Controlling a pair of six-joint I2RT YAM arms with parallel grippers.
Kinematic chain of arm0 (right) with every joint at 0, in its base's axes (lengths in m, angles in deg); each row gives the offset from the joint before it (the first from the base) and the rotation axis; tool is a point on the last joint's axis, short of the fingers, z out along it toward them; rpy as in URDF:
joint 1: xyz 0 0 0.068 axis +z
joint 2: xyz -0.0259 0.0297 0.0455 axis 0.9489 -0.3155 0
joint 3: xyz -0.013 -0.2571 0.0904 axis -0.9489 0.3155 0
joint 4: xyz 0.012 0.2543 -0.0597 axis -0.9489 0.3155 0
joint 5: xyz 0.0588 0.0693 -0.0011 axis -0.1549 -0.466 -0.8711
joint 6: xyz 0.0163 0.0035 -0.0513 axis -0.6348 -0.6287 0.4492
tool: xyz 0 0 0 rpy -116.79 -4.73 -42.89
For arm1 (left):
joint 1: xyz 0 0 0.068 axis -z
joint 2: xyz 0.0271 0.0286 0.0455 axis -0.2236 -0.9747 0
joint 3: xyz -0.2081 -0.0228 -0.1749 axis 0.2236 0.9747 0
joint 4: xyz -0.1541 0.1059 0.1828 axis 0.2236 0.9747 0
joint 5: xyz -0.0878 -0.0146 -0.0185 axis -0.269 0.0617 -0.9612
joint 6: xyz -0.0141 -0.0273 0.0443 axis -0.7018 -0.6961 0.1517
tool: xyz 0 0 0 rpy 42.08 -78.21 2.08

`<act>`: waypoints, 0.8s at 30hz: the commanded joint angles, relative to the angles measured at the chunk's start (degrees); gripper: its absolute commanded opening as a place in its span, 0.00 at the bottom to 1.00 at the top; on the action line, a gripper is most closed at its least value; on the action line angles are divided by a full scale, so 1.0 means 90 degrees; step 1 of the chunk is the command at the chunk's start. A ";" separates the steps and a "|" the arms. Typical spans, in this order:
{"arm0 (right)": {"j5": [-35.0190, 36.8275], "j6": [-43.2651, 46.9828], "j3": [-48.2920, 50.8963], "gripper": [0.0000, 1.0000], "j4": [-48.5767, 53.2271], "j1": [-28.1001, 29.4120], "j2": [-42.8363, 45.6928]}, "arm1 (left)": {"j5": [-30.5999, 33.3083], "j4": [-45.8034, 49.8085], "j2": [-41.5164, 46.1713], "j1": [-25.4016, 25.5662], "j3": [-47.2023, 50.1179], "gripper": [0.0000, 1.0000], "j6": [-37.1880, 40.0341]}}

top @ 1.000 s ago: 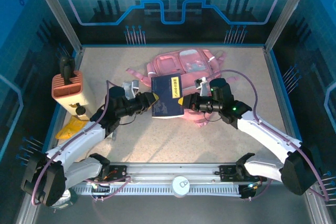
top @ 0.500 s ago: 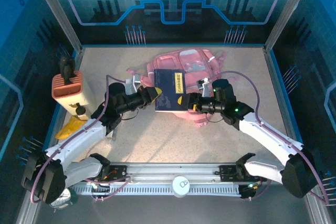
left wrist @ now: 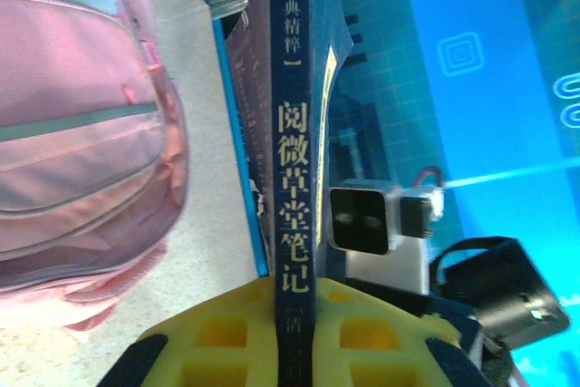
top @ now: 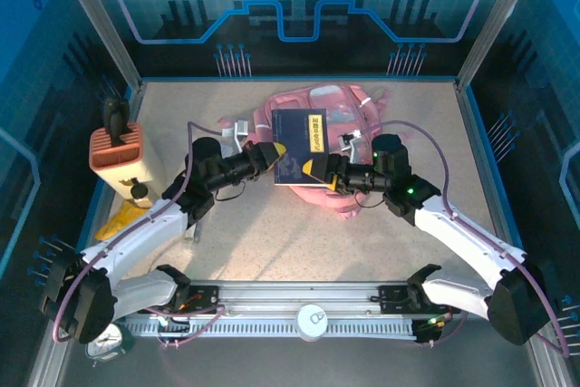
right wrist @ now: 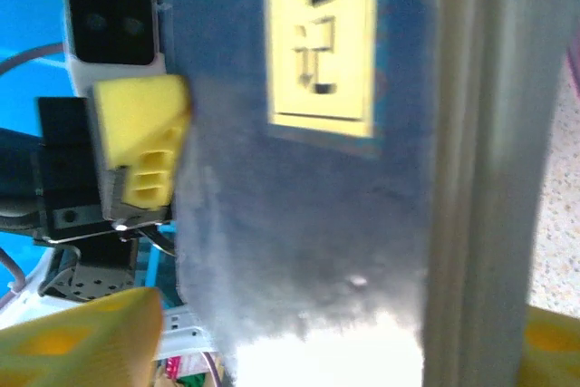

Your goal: Pack the student bag

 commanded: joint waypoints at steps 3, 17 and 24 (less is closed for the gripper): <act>0.0105 0.0228 -0.0057 0.56 0.0280 -0.0101 0.0298 | 0.0463 0.0938 0.0125 0.0043 -0.0396 0.00 0.0782; 0.0635 0.1226 -0.0254 0.00 0.1442 -0.0373 0.0507 | 0.1076 0.2466 -0.0073 0.0488 -0.1029 0.14 0.1828; 0.1037 0.1830 -0.0155 0.00 0.2498 -0.0752 0.0992 | 0.1458 0.3439 -0.0389 0.0687 -0.1400 0.43 0.3218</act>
